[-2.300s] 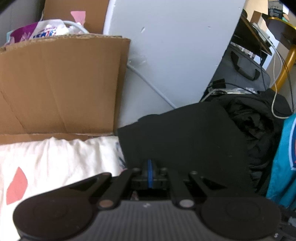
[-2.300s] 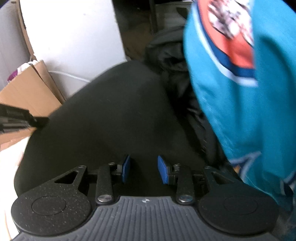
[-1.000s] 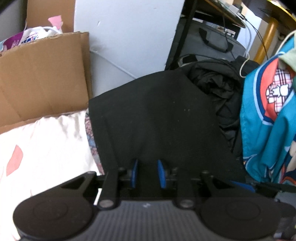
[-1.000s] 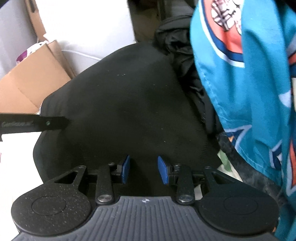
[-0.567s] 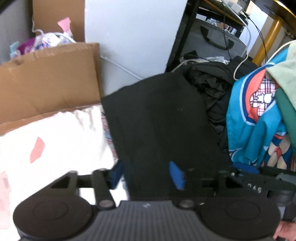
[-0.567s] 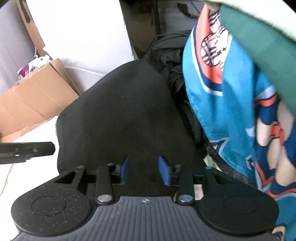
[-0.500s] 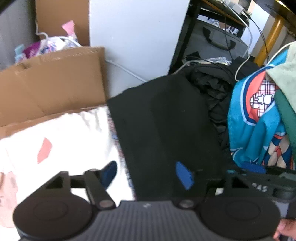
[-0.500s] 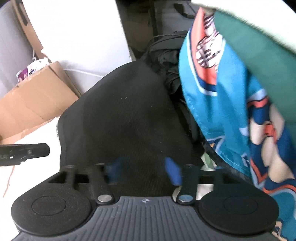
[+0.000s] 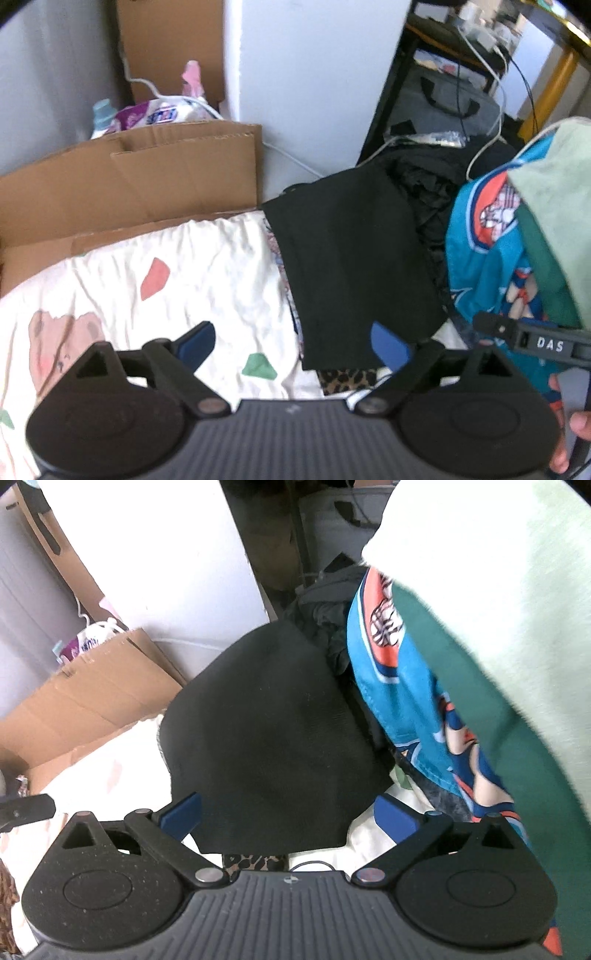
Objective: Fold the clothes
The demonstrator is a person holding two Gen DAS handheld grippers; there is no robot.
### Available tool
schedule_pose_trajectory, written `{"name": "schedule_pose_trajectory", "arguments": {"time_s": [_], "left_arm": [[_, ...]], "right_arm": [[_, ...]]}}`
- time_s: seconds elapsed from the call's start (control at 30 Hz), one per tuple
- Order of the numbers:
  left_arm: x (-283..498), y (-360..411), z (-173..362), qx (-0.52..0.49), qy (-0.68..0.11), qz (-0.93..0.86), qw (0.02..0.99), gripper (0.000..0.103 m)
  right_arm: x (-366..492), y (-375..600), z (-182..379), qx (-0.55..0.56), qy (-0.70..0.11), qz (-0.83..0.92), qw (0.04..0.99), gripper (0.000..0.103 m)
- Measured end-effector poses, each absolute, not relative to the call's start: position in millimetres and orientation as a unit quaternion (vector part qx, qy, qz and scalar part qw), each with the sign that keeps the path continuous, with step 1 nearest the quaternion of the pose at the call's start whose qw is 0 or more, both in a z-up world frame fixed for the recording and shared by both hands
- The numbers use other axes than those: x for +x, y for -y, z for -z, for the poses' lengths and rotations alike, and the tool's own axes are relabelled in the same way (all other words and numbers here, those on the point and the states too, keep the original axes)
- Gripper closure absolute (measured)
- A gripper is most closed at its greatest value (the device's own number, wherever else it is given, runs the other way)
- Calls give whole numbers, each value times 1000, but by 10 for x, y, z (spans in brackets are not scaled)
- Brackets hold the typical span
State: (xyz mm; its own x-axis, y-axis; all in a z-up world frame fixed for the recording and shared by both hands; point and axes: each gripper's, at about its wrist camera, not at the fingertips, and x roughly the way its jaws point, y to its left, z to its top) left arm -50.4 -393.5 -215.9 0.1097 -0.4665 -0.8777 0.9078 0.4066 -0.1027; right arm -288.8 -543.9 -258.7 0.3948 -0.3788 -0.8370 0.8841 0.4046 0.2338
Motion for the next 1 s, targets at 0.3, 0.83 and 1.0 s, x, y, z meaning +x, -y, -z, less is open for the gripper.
{"name": "schedule_pose_trajectory", "arguments": {"time_s": [0.3,0.83,1.0], "left_arm": [[-579,3602,1630,245,-450,464,723,3],[-427,2735,815,213,-461,387,769,1],[-321,2393,651,209,-468,364,778,1]], "right_arm": [[-3060,5375,2059,361,-352,401,765,0],[-2900,4927,1165,340,-373,360,785,0],[-2843,4767,909,331,-392,342,787,0]]}}
